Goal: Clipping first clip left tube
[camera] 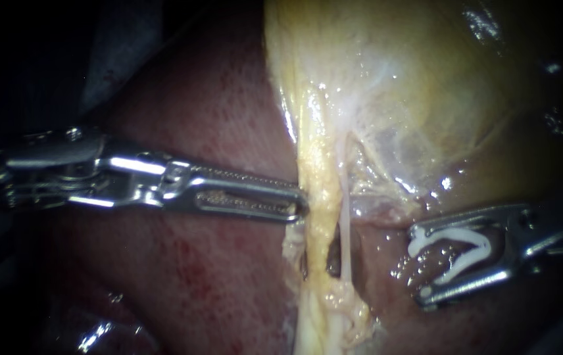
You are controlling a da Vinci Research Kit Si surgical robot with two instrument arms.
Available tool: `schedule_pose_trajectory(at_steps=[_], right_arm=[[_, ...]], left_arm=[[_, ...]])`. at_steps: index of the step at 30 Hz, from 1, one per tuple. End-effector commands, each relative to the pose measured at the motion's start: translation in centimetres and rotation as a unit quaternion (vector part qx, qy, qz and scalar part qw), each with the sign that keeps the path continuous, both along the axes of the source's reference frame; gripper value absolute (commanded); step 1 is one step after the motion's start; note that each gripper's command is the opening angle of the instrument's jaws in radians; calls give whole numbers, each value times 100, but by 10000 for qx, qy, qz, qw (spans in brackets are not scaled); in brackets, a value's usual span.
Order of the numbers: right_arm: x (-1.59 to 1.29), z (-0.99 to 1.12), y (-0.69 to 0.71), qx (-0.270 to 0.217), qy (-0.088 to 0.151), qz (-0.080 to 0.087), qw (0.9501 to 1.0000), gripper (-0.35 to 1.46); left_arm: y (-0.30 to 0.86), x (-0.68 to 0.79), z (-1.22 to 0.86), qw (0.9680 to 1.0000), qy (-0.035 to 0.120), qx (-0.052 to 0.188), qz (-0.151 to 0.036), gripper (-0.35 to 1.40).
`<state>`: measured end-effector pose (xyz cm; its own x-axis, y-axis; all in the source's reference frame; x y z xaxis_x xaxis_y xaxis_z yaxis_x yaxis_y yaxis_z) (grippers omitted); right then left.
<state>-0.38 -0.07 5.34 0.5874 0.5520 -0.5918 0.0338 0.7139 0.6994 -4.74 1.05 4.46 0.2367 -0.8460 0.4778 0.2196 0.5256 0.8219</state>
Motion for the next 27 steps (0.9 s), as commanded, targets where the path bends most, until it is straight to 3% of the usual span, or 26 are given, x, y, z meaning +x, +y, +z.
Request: schedule_pose_trajectory(at_steps=[1, 6, 15, 21, 27], right_arm=[[1, 0, 0, 2, -4, 2, 10000, 49], [5, 0, -2, -4, -7, 5, 10000, 49], [28, 0, -14, -30, -24, 29, 10000, 48], [52, 10, -33, -99, -33, 27, 9999, 51], [81, 29, -54, -191, -50, 31, 9998, 53]], left_arm=[[0, 1, -2, 10000, -2, -1, 0, -35], [-2, 7, -14, 10000, -34, 18, 7, -35], [-14, 37, -27, 9999, -73, 24, 65, -35], [-25, 50, -38, 9999, -78, 21, 76, -35], [-31, 51, -51, 9999, -95, 26, 71, -35]])
